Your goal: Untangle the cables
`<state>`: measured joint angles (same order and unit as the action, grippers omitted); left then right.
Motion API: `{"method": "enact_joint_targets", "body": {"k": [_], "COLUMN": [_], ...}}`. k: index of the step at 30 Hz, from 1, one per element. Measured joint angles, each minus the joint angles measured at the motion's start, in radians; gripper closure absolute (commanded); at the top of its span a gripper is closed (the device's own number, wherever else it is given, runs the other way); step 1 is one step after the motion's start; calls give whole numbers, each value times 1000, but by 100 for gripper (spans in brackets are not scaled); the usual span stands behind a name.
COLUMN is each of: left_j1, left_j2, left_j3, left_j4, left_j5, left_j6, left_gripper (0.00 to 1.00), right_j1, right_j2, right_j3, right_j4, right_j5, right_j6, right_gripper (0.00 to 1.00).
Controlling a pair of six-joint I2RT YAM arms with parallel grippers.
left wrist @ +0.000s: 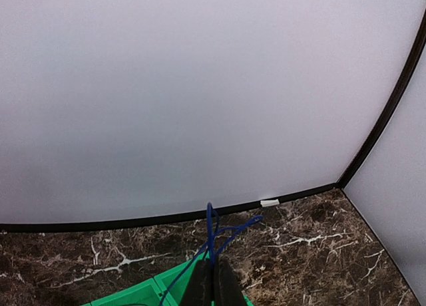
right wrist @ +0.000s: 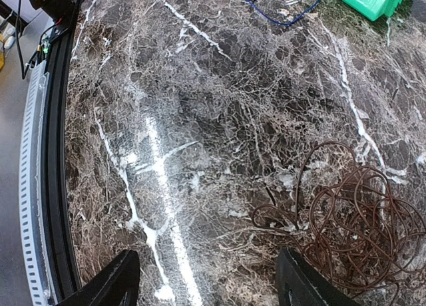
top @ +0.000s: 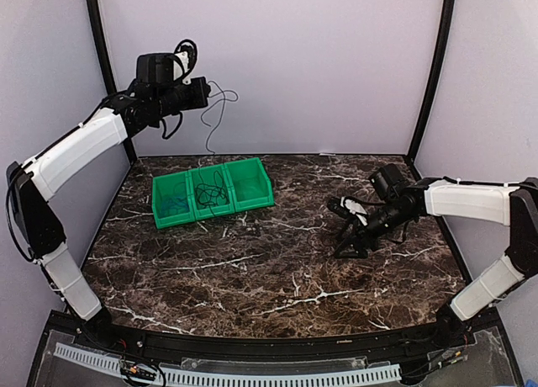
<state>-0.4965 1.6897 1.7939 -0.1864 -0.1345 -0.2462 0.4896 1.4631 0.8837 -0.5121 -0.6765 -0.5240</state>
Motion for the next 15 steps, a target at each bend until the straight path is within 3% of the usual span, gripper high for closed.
{"method": "enact_joint_targets", "body": {"k": [15], "left_j1": [10], "left_j2": [48], "left_j3": [-299], "left_j4": [78], "left_j5": [-80], "left_j6": [18], "left_gripper": [100], "right_j1": [0], "right_j2": [3], "right_j3": [0], "right_j4": [-2], "right_j5": [2], "right_j6": [-15], "right_gripper": [28]}}
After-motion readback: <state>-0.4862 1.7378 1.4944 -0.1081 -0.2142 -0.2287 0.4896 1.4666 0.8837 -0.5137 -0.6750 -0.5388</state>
